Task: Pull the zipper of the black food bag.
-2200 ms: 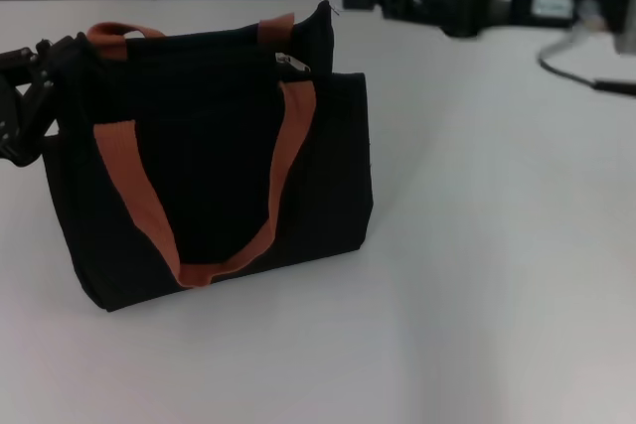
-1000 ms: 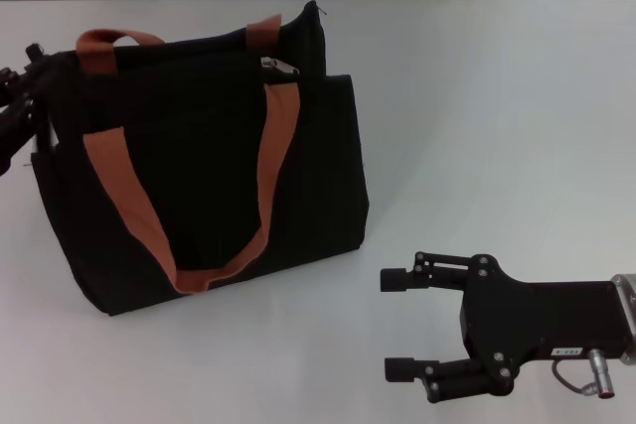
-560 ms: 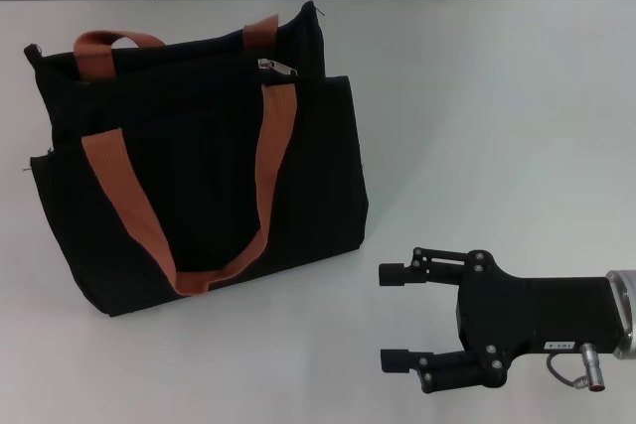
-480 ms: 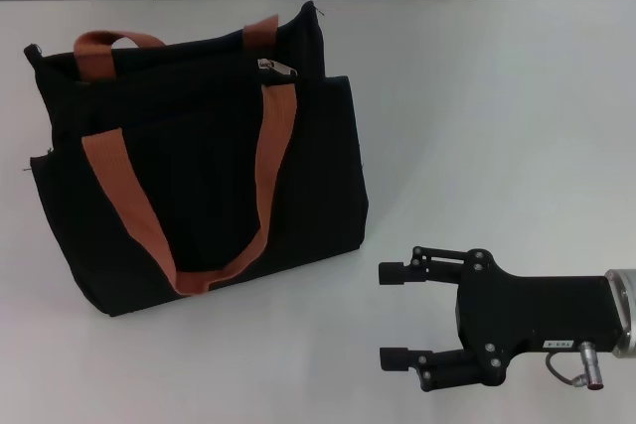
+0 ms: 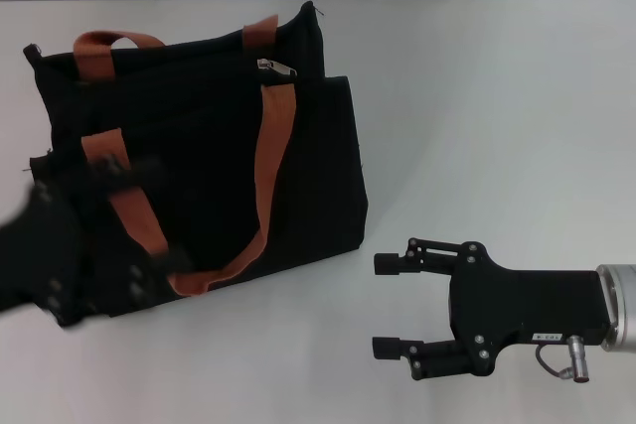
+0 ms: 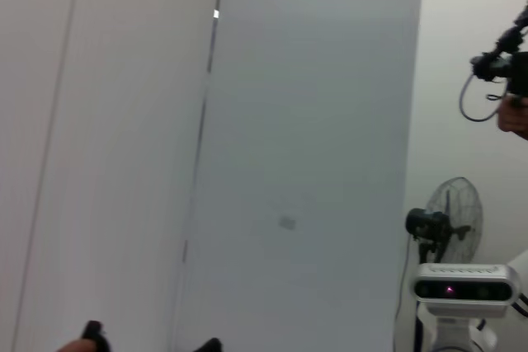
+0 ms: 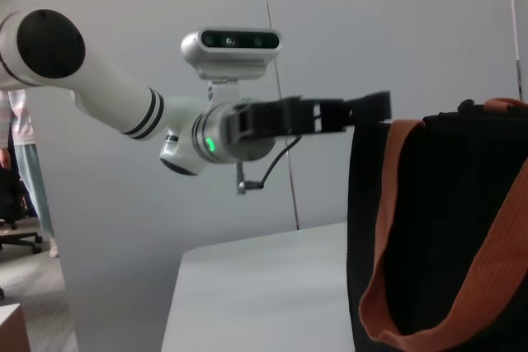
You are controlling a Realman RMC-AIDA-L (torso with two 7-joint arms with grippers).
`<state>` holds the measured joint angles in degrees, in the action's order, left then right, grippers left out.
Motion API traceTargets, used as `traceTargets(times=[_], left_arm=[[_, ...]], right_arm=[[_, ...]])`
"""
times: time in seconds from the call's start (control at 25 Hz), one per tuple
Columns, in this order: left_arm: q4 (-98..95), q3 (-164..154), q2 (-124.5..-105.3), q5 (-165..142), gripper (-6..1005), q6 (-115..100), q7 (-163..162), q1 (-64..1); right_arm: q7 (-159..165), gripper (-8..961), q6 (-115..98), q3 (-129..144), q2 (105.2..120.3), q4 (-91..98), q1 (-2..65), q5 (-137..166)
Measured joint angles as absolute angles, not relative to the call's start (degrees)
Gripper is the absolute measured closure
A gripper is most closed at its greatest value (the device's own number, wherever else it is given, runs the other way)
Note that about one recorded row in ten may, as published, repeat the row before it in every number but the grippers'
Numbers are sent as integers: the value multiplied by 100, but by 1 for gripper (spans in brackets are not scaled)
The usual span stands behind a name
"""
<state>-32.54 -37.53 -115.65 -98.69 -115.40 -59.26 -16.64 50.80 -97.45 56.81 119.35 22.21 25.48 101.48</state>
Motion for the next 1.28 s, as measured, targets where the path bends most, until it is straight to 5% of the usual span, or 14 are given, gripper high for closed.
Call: traceTargets(times=[0.28,1.28], left_arm=[[-2451,-4303,-11724,-10780,170,-11001,-4837,-1638],[-2461,-4351,-11643,-11179,170,-10803,-4904,-1643]], right_arm=[[4657,142,-9641,5714,11934,1907,2561,10161],[4186,143,-9318,5794,11962,1354,2661,10166]])
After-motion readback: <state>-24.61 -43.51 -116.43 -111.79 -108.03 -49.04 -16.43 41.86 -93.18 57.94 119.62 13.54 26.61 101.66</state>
